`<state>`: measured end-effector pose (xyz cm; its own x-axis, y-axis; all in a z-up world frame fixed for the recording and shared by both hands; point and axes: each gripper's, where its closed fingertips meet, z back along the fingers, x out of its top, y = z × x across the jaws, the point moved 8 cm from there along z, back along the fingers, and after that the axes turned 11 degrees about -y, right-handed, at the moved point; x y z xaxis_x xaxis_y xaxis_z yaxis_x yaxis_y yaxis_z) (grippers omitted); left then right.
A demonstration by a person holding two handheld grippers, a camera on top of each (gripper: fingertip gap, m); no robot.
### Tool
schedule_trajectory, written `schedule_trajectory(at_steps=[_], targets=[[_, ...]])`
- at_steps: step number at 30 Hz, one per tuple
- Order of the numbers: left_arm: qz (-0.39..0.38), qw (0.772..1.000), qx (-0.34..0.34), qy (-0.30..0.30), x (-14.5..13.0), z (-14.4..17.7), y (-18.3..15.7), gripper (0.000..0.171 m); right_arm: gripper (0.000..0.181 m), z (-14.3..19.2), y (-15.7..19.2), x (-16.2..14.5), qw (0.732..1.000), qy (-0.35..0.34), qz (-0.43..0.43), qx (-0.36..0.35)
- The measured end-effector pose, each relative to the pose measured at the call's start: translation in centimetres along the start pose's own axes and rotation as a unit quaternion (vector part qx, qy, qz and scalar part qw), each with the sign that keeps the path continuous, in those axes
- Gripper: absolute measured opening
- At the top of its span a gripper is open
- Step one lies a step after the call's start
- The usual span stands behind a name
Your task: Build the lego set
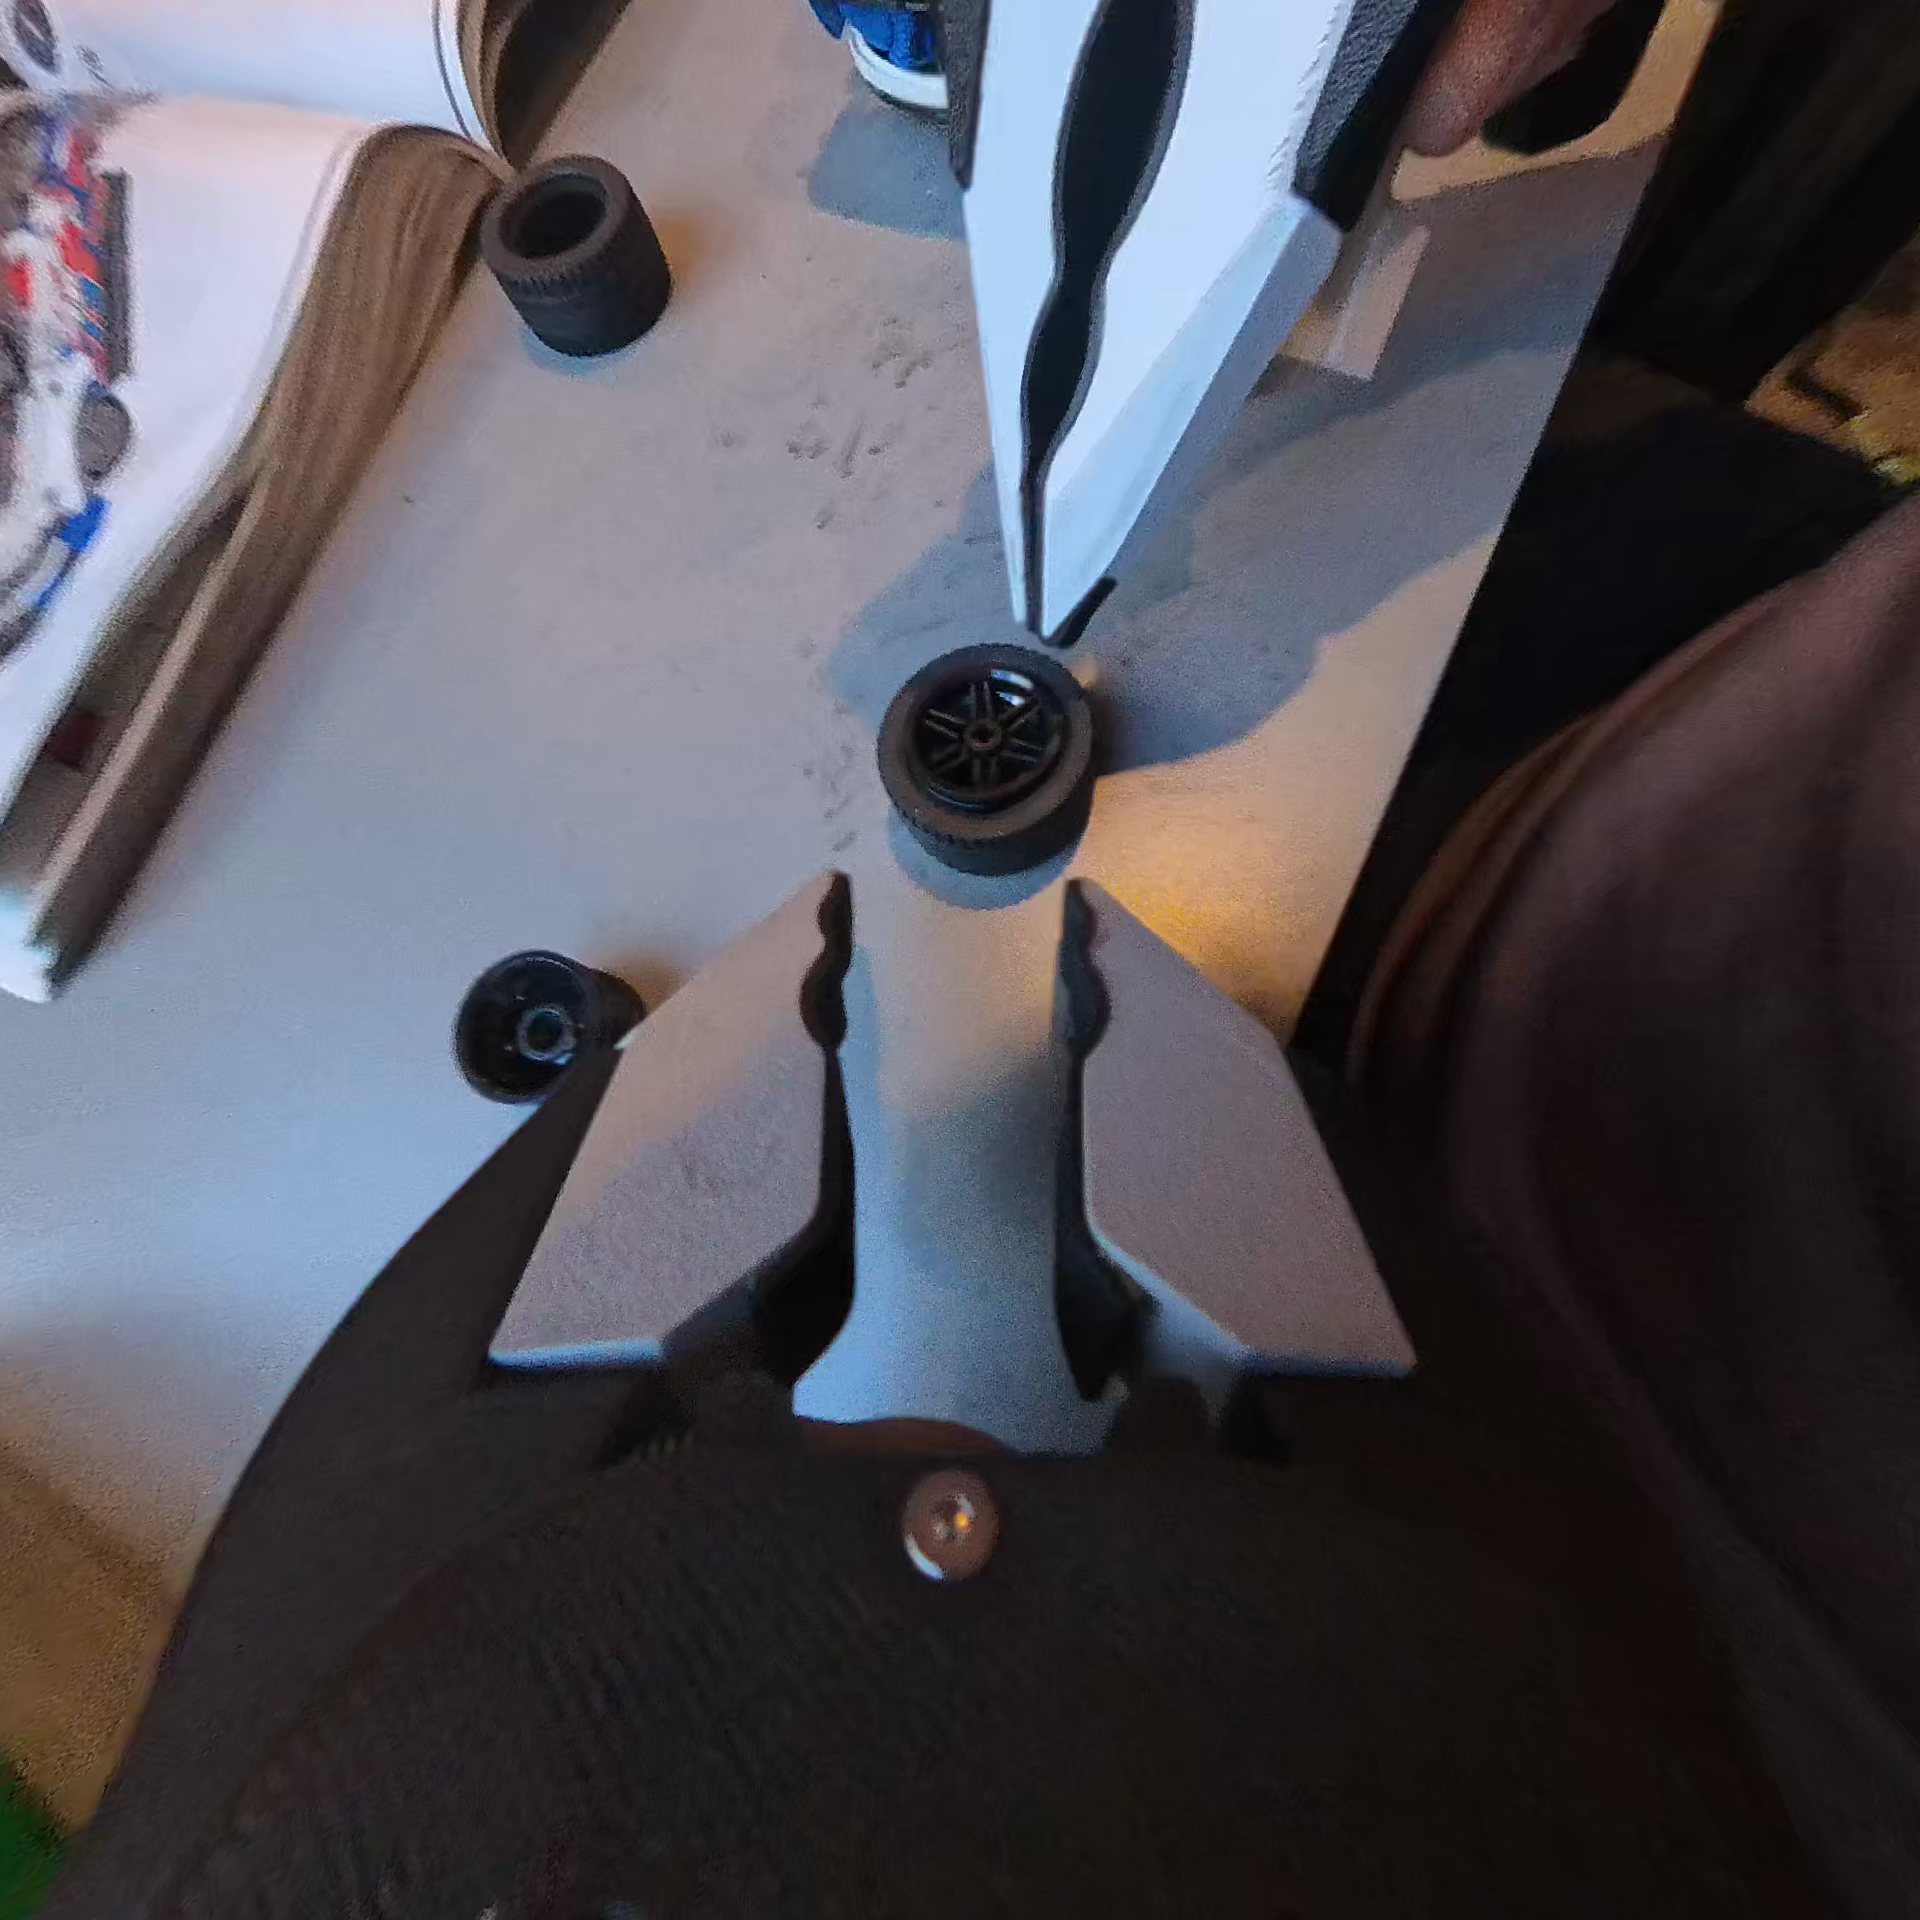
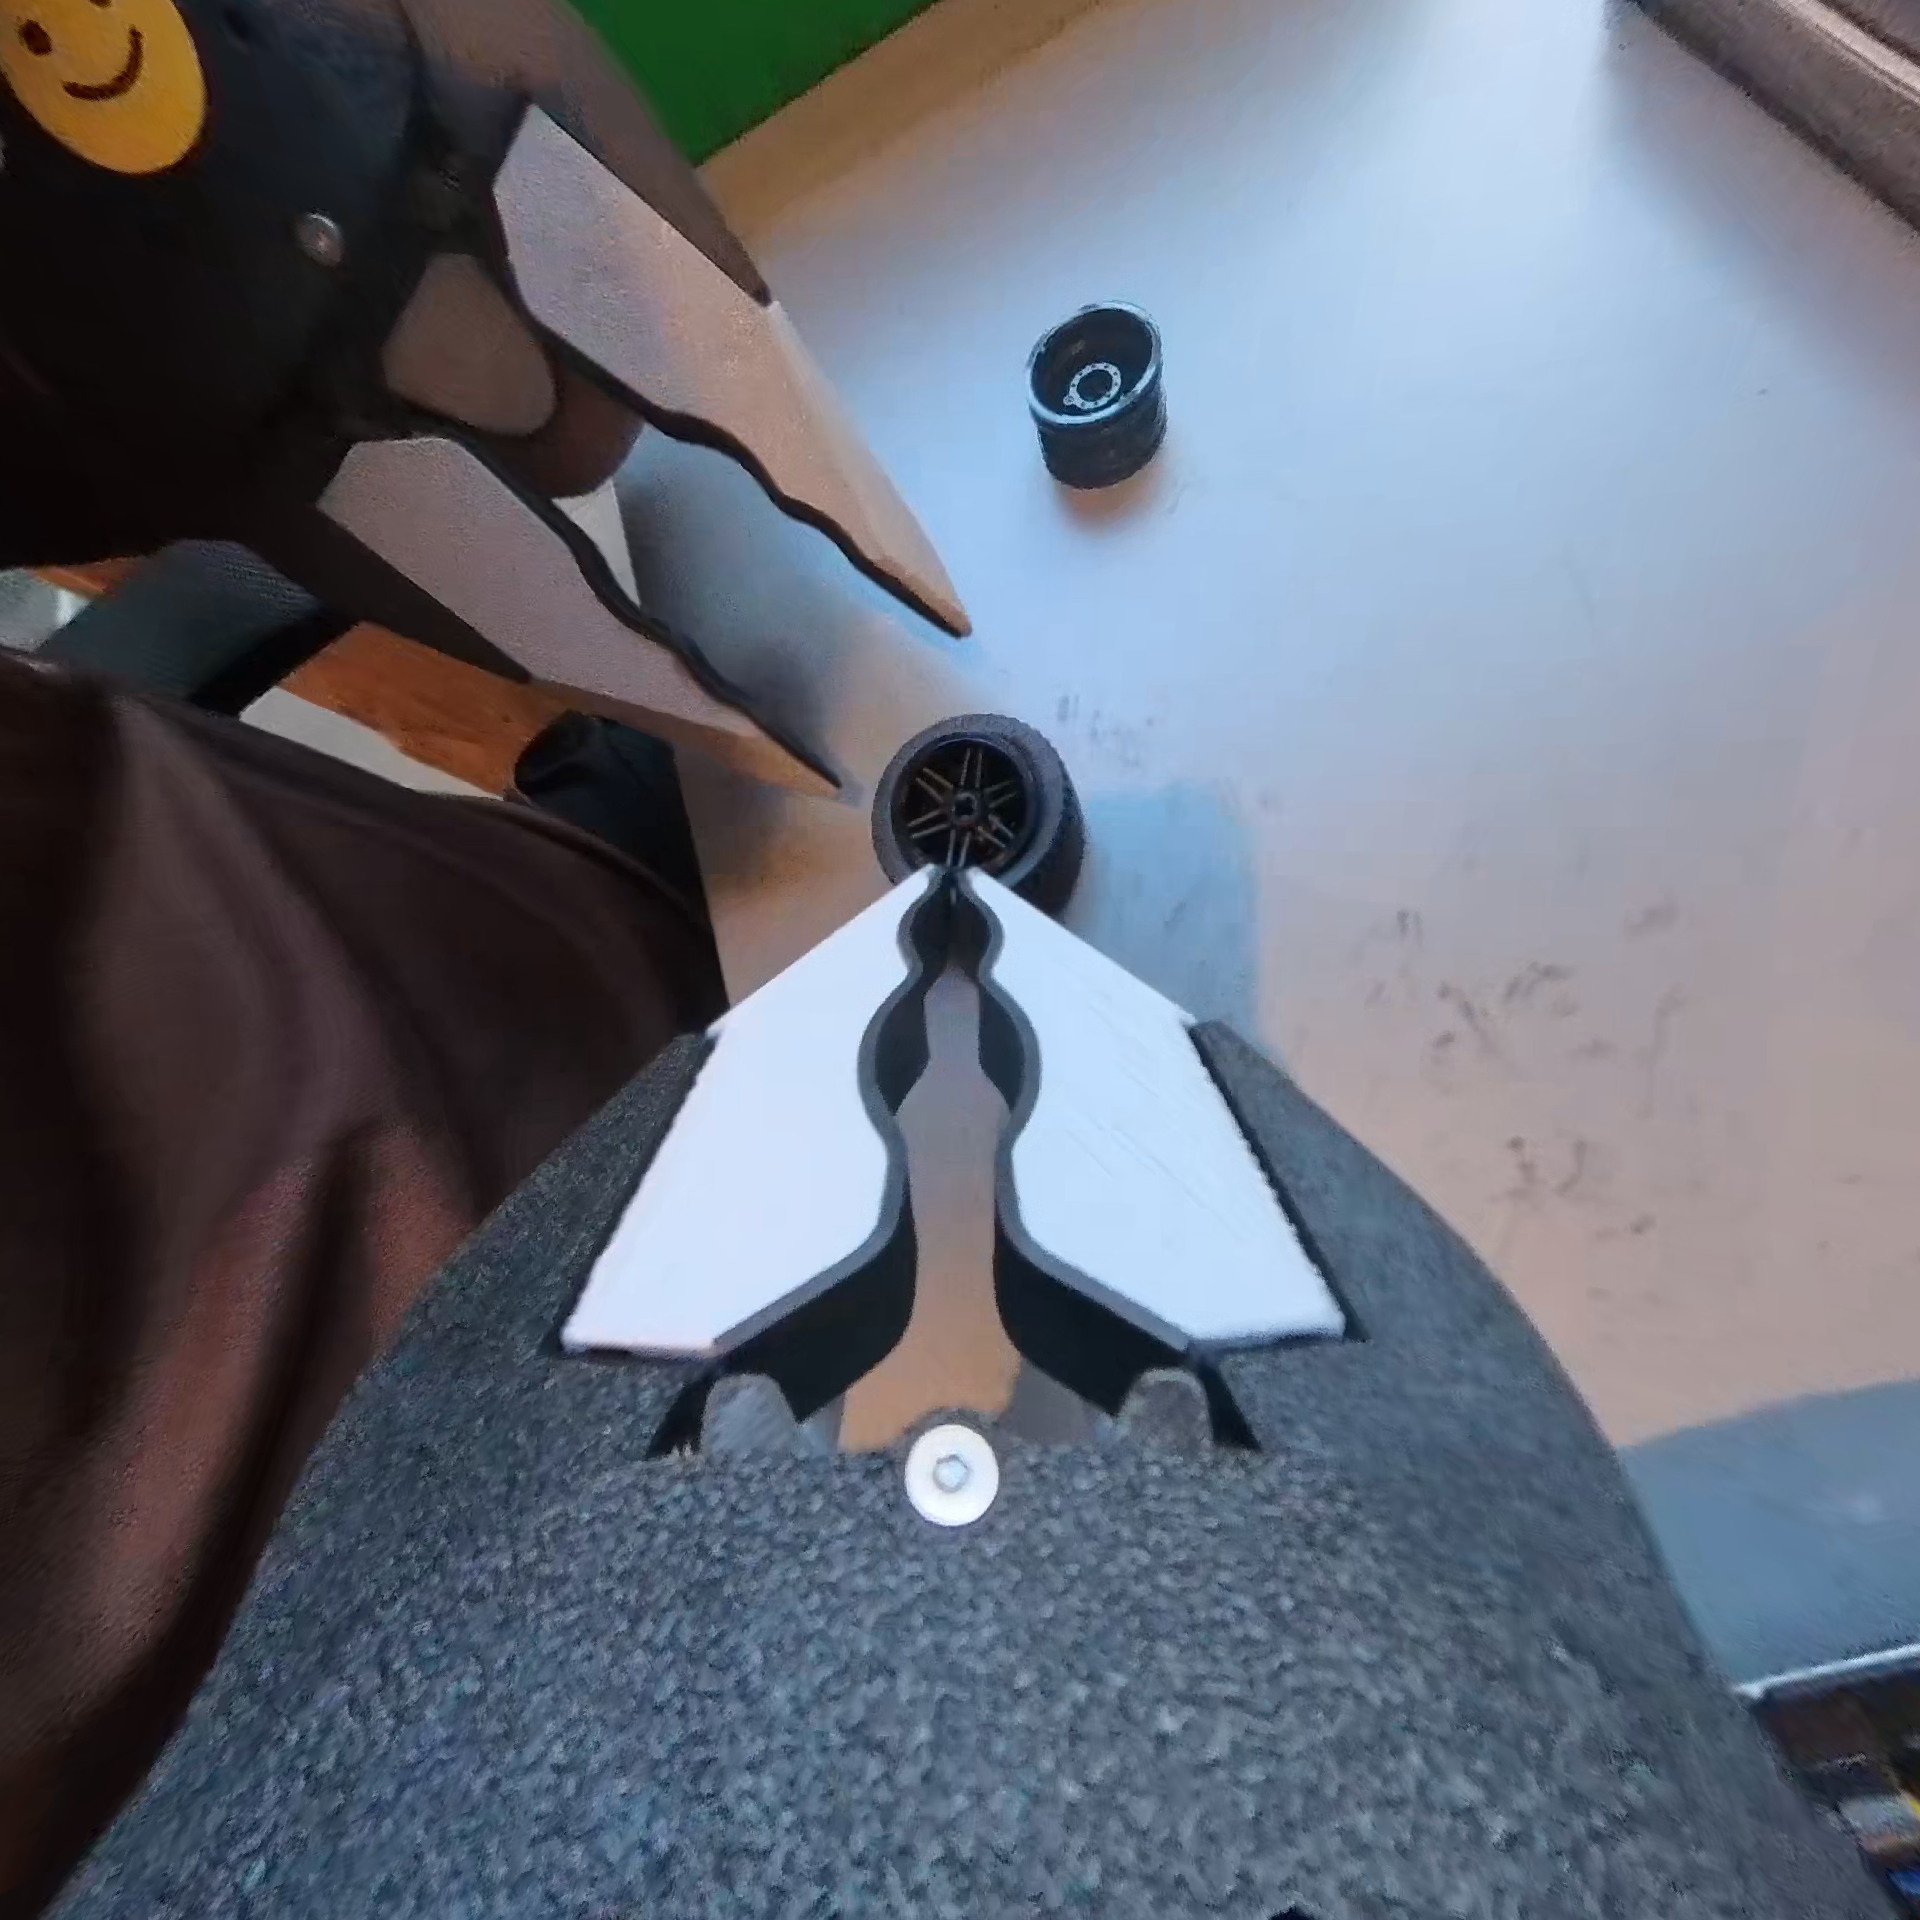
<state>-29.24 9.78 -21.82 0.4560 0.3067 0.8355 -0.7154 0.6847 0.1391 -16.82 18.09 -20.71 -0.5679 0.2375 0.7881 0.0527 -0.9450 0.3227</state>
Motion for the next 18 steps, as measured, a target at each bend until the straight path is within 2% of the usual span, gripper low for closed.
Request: schedule_trajectory(at_steps=[1, 5, 10, 16, 18], targets=[[0.019, 1.000, -0.015, -0.010, -0.2, 0.0, 0.1, 0.044, 0.000, 0.1, 0.0, 0.0, 1.000, -0.001, 0.003, -0.002], [0.057, 0.994, -0.074, -0.051, -0.2, -0.3, 0.6, 0.046, 0.000, -0.4, 0.4, 1.1, 0.999, 0.008, 0.044, -0.021], [0.007, 0.996, -0.084, 0.001, -0.7, -2.1, 1.2, 0.050, 0.000, -1.6, 0.9, 2.4, 0.991, 0.045, 0.123, -0.033], [0.041, 0.990, -0.133, -0.004, -0.4, -2.6, 1.4, 0.035, 0.000, -2.7, 0.8, 2.8, 0.979, 0.097, 0.181, -0.016], [0.058, 0.988, -0.145, -0.005, -0.4, -2.7, 1.7, 0.035, 0.000, -3.1, 0.6, 2.6, 0.974, 0.122, 0.189, -0.008]])
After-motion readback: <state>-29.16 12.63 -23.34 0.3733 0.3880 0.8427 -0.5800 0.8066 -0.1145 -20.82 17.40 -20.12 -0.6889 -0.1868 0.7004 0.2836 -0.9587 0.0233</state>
